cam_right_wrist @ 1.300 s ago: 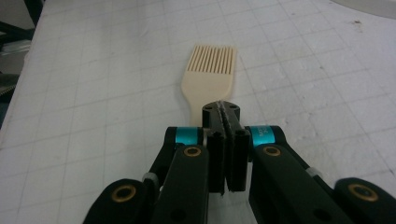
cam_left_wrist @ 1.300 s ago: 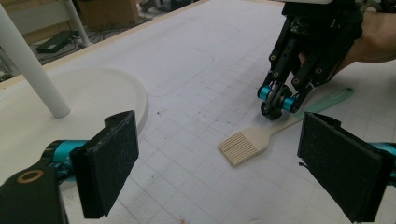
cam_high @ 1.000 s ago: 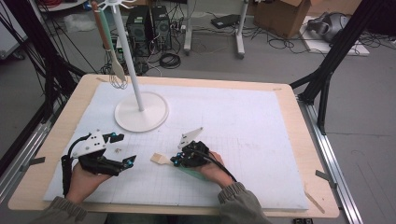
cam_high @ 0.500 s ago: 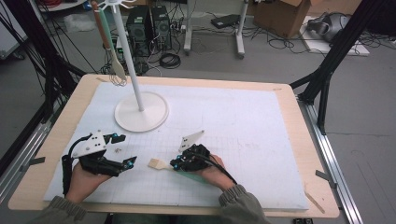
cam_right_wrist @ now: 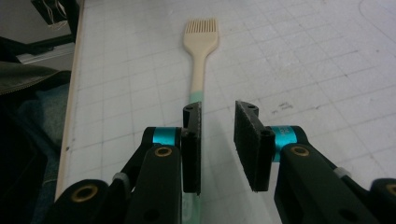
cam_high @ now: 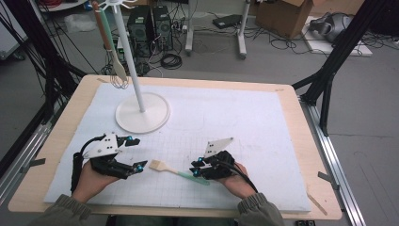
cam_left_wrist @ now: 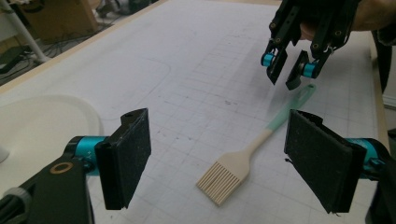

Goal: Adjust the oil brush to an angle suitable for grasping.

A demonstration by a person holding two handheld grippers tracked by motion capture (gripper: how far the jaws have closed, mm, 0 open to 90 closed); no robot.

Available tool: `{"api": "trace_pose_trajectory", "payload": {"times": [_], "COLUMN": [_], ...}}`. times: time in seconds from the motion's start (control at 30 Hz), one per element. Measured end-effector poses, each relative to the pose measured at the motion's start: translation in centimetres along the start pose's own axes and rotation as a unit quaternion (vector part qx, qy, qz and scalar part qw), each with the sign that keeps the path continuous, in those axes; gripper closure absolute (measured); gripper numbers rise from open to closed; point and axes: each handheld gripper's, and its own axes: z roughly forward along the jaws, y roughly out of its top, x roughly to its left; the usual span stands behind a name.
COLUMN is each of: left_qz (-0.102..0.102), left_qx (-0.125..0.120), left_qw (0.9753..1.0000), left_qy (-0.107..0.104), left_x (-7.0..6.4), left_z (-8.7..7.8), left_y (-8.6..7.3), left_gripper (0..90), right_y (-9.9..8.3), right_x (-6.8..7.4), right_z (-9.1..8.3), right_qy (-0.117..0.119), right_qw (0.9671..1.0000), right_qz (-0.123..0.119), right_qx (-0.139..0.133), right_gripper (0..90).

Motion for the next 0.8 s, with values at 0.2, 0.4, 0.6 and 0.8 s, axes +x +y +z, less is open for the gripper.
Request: {"api": "trace_pose_trajectory", "payload": {"times": [0.2, 0.4, 0.6, 0.8], "left_qz": [0.011, 0.008, 0.010, 0.010], "left_qx": [0.005, 0.003, 0.004, 0.002], "left_qw": [0.9996, 0.9996, 0.9995, 0.9995], "left_qy": [-0.025, -0.028, -0.031, -0.029], "left_x": [-0.1, -0.1, 0.0, 0.0], "left_z": [1.1, 1.4, 1.4, 1.3], "left_y": [0.5, 0.5, 0.5, 0.4], "left_gripper": [24.4, 24.6, 24.5, 24.5], "right_y": [-0.8, -1.1, -1.6, -1.7], "right_x": [0.5, 1.8, 2.6, 3.1], "right_z": [-1.2, -0.5, 0.3, -0.3], "right_qy": [0.000, 0.008, -0.001, -0.014], "right_qw": [0.9999, 0.9999, 0.9992, 0.9985], "right_qz": [0.009, -0.008, -0.031, -0.045], "right_qx": [-0.014, 0.001, 0.027, 0.027], "right_gripper": [67.9, 68.0, 69.1, 86.2]}}
